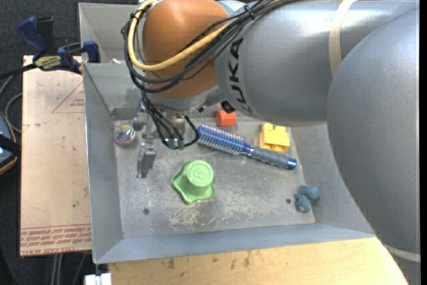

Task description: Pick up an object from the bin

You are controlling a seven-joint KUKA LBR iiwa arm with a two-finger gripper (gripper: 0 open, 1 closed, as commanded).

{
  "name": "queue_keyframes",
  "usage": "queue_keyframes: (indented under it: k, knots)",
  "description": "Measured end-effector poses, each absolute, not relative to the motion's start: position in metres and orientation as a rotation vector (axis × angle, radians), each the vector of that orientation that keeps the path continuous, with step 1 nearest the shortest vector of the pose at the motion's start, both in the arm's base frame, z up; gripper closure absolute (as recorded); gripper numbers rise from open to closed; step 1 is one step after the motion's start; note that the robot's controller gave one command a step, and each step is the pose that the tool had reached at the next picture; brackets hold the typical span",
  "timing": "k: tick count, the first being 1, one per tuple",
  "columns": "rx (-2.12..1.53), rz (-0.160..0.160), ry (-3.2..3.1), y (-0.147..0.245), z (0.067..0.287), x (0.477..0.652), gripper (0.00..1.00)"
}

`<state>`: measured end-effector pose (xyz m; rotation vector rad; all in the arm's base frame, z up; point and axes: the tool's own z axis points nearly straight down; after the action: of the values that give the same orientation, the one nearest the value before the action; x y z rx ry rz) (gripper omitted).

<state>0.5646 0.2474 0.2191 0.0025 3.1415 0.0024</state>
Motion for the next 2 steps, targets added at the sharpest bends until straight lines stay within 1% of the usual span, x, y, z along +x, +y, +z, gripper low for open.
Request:
queue_keyframes:
  k: [1,2]
  knots:
    - [0.055,-0.004,3.150,0.2133,0.1505,0.5394,0.00]
    - [0.052,0.003,3.141,0.2154,0.1545,0.5416,1.00]
